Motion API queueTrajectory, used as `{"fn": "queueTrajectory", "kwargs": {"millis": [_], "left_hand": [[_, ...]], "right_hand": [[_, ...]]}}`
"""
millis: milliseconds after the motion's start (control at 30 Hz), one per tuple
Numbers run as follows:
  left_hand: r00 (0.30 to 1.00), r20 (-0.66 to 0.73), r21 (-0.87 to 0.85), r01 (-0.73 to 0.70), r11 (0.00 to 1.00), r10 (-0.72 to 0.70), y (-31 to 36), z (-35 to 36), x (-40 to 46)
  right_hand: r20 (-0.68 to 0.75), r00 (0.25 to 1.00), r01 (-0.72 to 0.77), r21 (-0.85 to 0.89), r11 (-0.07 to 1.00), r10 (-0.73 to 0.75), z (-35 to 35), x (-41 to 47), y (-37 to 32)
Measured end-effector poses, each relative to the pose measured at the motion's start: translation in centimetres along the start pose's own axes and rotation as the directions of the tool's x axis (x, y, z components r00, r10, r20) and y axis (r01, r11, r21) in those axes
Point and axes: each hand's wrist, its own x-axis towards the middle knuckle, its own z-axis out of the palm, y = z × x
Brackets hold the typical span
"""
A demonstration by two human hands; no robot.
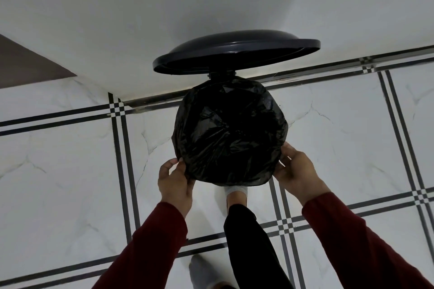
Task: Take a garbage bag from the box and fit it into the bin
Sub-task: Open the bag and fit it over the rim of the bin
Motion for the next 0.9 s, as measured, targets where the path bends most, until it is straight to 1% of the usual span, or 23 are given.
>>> {"fn": "queueTrajectory", "kwargs": {"millis": [133, 233, 300, 333, 400, 467, 533, 600, 700, 733, 767, 833, 900], "left_hand": [[0.997, 0.051, 0.071, -0.067, 0.995, 0.063, 0.0, -0.3, -0.5], [0.994, 0.112, 0.071, -0.019, 0.997, 0.011, -0.2, -1.0, -0.6], [0.981, 0.192, 0.055, 0.018, 0.998, -0.028, -0.4, -1.6, -0.6], [0.969, 0.244, 0.077, 0.018, 0.997, -0.036, -0.5, -2.0, -0.7], [0.936, 0.350, 0.153, -0.015, 0.988, -0.040, -0.8, -2.9, -0.6], [0.906, 0.421, 0.241, -0.075, 0.968, -0.035, -1.1, -3.5, -0.5], [0.912, 0.410, 0.295, -0.138, 0.945, 0.005, -1.4, -3.7, -0.4], [0.929, 0.363, 0.349, -0.208, 0.914, 0.073, -1.5, -3.7, -0.1], [0.927, 0.331, 0.468, -0.325, 0.822, 0.178, -1.6, -3.7, 0.5], [0.926, 0.315, 0.514, -0.351, 0.783, 0.208, -1.6, -3.7, 0.5], [0.929, 0.286, 0.550, -0.359, 0.754, 0.234, -1.5, -3.6, 0.6], [0.934, 0.217, 0.584, -0.356, 0.730, 0.283, -1.2, -3.1, 0.6], [0.935, 0.163, 0.598, -0.348, 0.722, 0.316, -0.7, -2.6, 1.0]], "right_hand": [[0.072, 0.997, 0.013, 0.006, 1.000, -0.013, -0.6, -0.1, 0.1], [0.131, 0.991, -0.015, -0.003, 1.000, 0.015, -1.0, -0.7, 0.0], [0.172, 0.985, -0.013, -0.068, 0.998, 0.024, -1.7, -0.9, 0.2], [0.202, 0.979, -0.006, -0.103, 0.995, 0.026, -2.1, -0.8, 0.4], [0.261, 0.965, 0.012, -0.155, 0.988, 0.029, -2.6, -0.5, 0.8], [0.312, 0.949, 0.022, -0.174, 0.984, 0.034, -2.9, -0.4, 1.0], [0.329, 0.944, 0.024, -0.142, 0.990, 0.025, -3.1, 0.0, 1.2], [0.263, 0.965, 0.028, -0.154, 0.988, 0.013, -3.0, 0.4, 1.4], [0.075, 0.997, 0.044, -0.342, 0.939, -0.019, -2.9, 0.8, 1.4], [0.036, 0.999, 0.040, -0.382, 0.923, -0.029, -2.8, 0.8, 1.3], [0.017, 0.999, 0.033, -0.386, 0.922, -0.029, -2.8, 0.8, 1.3], [0.022, 1.000, 0.007, -0.290, 0.957, -0.001, -2.4, 0.6, 1.3], [0.034, 0.998, -0.048, -0.123, 0.991, 0.053, -1.8, 0.4, 0.9]]}}
